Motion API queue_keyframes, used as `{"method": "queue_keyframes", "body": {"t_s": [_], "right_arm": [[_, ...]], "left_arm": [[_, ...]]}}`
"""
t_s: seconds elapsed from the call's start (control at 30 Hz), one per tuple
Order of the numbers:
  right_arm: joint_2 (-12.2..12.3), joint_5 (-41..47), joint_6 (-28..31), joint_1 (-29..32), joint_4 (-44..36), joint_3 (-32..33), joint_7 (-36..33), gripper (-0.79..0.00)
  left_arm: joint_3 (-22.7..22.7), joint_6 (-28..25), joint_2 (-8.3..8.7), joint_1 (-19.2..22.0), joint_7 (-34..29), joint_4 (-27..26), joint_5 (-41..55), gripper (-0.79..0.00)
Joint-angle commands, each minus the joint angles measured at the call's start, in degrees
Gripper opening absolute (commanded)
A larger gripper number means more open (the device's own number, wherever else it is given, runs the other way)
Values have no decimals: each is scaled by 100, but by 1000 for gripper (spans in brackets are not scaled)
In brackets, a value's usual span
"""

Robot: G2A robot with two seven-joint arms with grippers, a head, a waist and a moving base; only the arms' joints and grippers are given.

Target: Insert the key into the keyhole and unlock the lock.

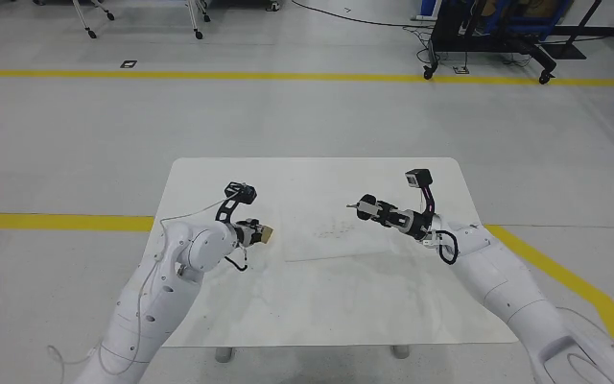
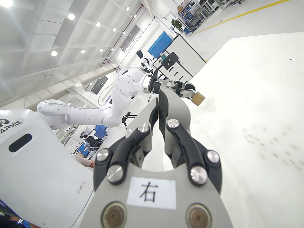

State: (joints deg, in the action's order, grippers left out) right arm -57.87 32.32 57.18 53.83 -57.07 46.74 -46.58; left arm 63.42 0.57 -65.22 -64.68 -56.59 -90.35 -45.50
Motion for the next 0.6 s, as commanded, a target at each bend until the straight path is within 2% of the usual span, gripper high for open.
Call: {"method": "queue_keyframes", "body": {"t_s": [0.0,0.23,0.33,0.4,0.57], "right_arm": [[-19,-87,-225,16,-65,16,225,-785],[-326,-214,-752,-134,-197,-210,1267,-785],[-474,-247,-846,-252,-29,-322,1588,-785],[-510,-336,-807,-282,-7,-362,1601,-785],[-510,-336,-807,-282,-7,-362,1601,-785]], "left_arm": [[111,-260,-19,15,175,186,707,-785],[-13,-953,-208,699,335,1400,2658,-785],[-163,-1318,-266,1028,222,1795,2904,-785],[-193,-1332,-275,1144,377,1887,2736,-785],[-193,-1332,-275,1144,377,1887,2736,-785]]}}
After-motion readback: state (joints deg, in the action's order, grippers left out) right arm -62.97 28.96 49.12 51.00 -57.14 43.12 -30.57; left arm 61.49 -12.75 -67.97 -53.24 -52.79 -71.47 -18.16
